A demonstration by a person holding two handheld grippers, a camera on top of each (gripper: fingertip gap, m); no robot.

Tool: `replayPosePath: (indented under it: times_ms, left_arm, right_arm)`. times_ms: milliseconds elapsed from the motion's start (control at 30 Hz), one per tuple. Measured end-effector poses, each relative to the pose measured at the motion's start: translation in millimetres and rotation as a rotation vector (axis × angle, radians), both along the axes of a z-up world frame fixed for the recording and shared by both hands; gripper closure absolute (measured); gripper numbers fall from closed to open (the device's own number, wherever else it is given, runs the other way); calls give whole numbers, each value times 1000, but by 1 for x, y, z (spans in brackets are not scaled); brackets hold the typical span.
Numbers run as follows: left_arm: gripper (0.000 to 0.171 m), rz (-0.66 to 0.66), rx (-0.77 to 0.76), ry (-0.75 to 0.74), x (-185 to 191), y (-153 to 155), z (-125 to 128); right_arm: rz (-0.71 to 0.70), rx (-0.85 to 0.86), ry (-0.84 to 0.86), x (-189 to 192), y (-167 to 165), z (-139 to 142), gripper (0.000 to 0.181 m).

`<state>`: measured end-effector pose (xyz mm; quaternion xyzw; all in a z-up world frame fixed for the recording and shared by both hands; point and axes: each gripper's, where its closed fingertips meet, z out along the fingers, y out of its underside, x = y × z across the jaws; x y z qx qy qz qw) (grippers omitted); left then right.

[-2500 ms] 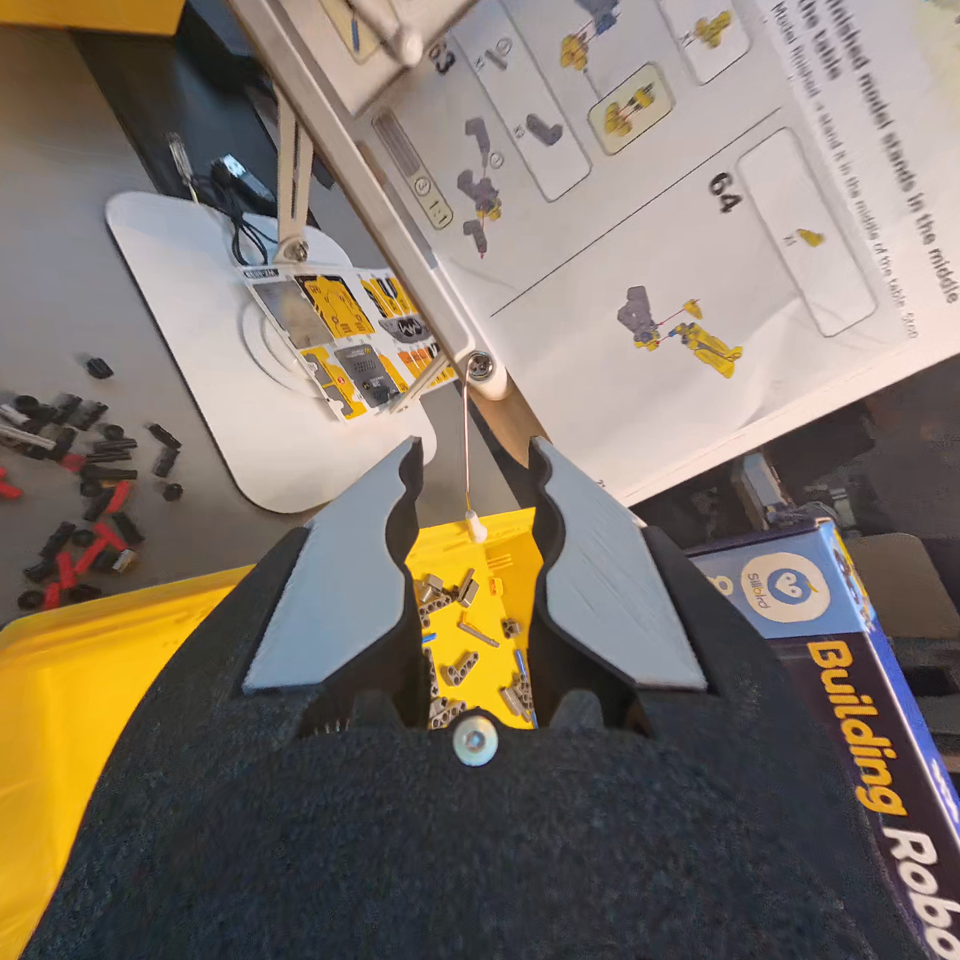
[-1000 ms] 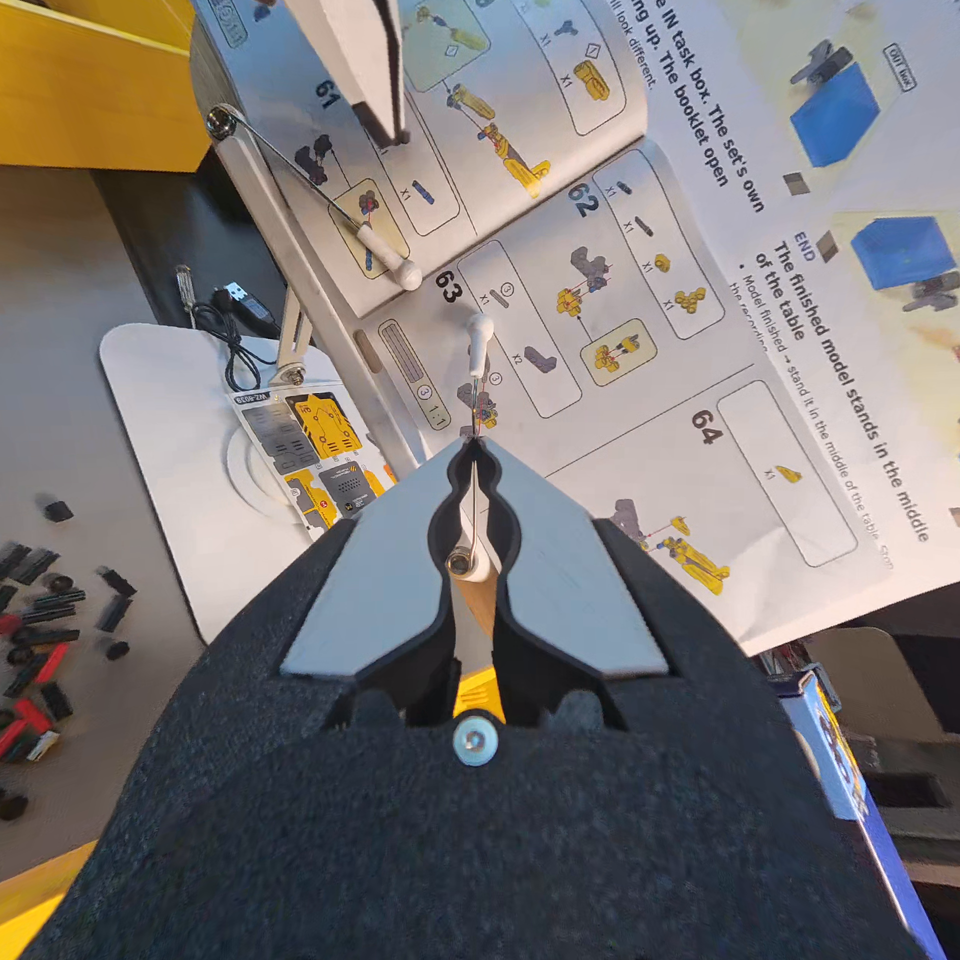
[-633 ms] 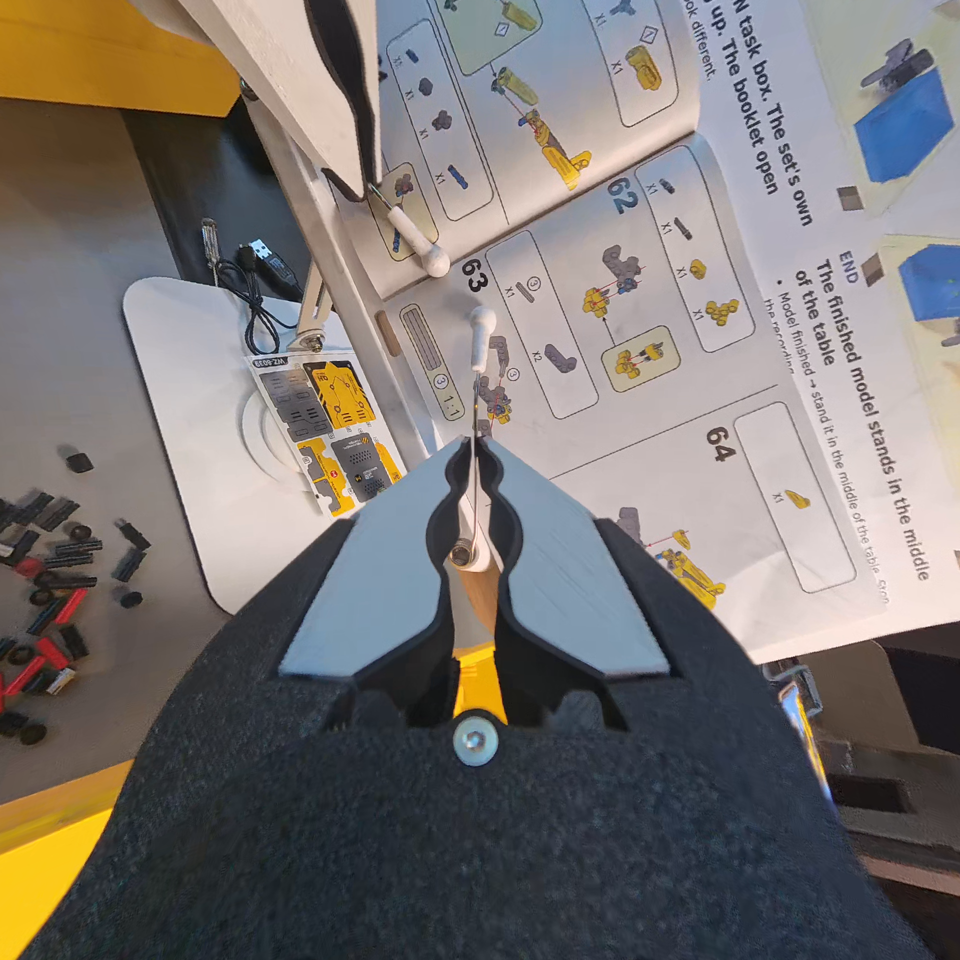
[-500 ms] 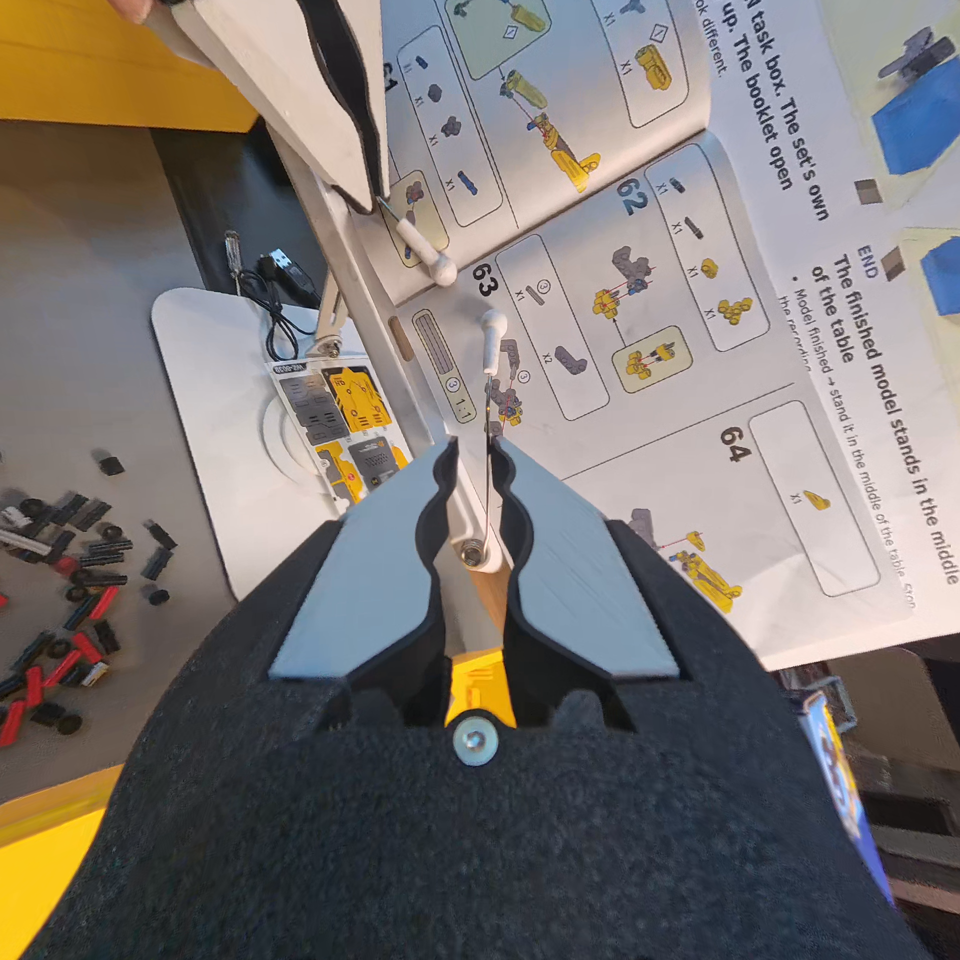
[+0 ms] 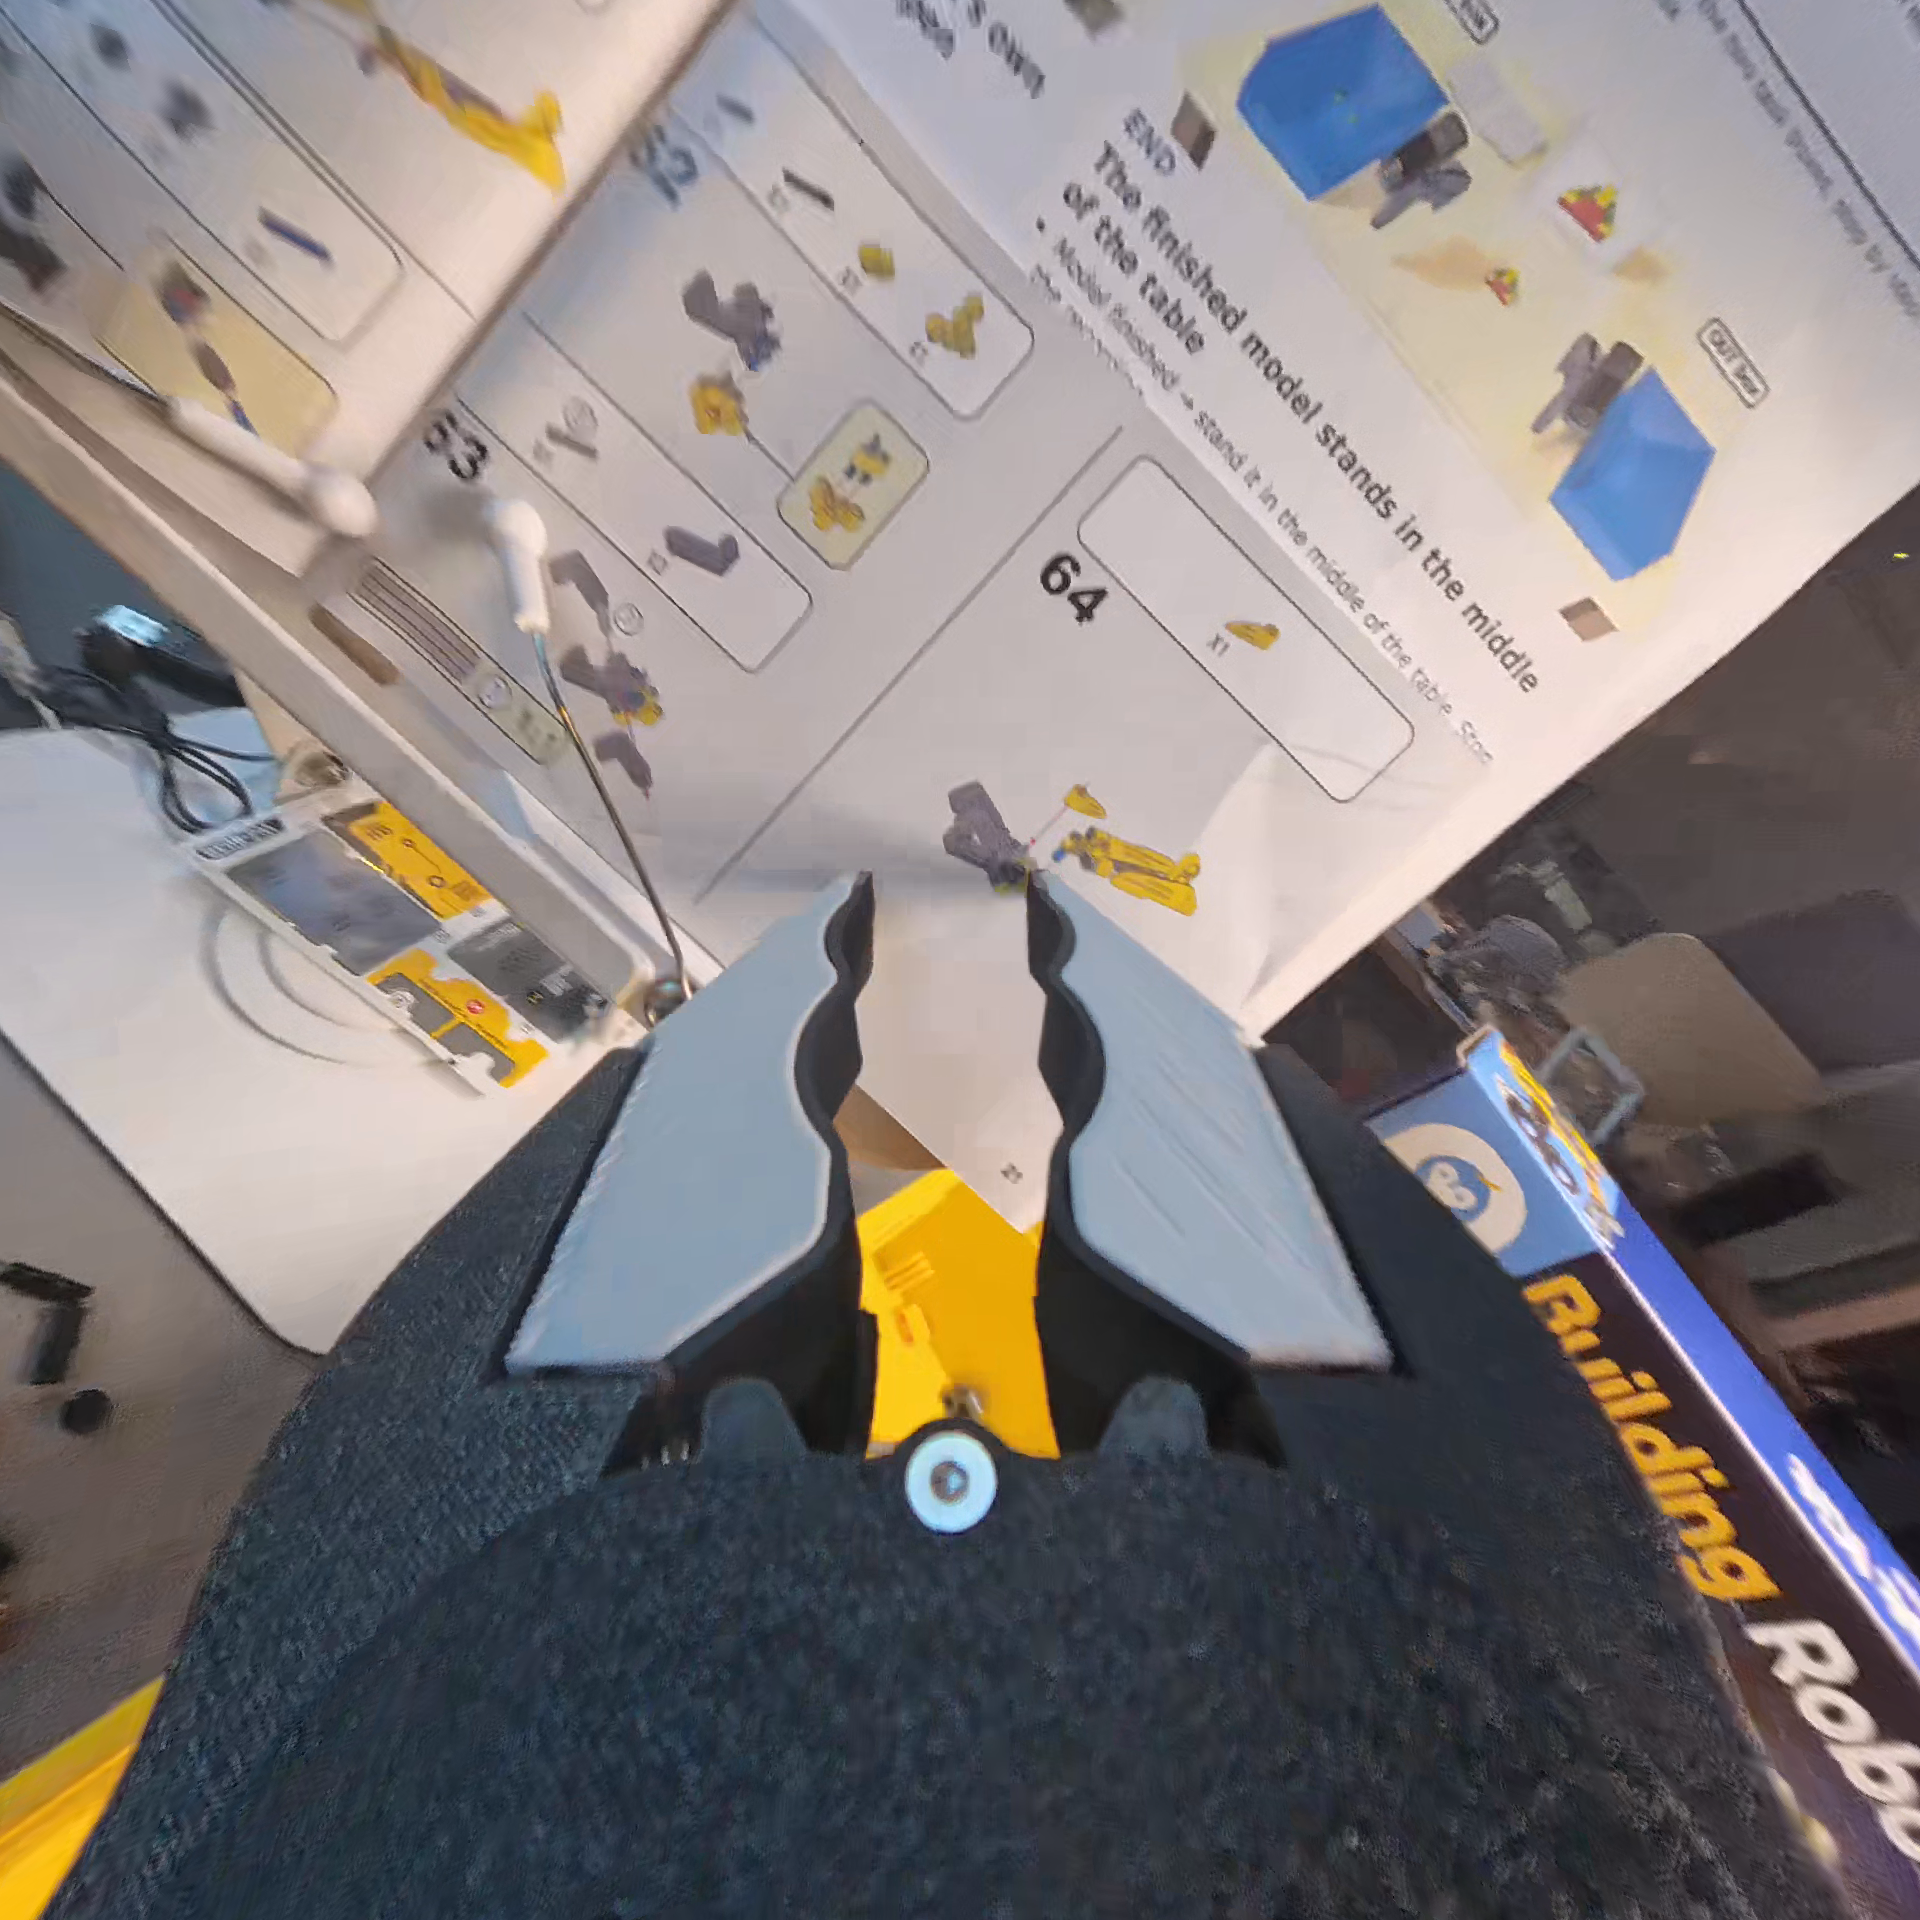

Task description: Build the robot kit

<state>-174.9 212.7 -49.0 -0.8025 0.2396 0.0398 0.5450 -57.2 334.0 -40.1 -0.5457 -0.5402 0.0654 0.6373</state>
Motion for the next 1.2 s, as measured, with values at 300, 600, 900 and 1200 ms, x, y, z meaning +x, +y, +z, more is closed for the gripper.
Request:
replayPosePath:
  times_ms: [300,600,900,1200]
  left_arm:
    - [164,204,52,-110,-66,-14,-3]
    - [169,210,64,-42,-70,-16,-7]
    - [167,187,83,-170,-73,-19,-5]
    - [171,344,208,-180,-113,-31,18]
  right_arm:
    - [-139,13,51,18,22,-3,146]
    - [-119,-72,88,29,15,-5,142]
    - [278,-339,396,46,-144,29,130]
    - [395,-492,323,100,-250,-74,135]
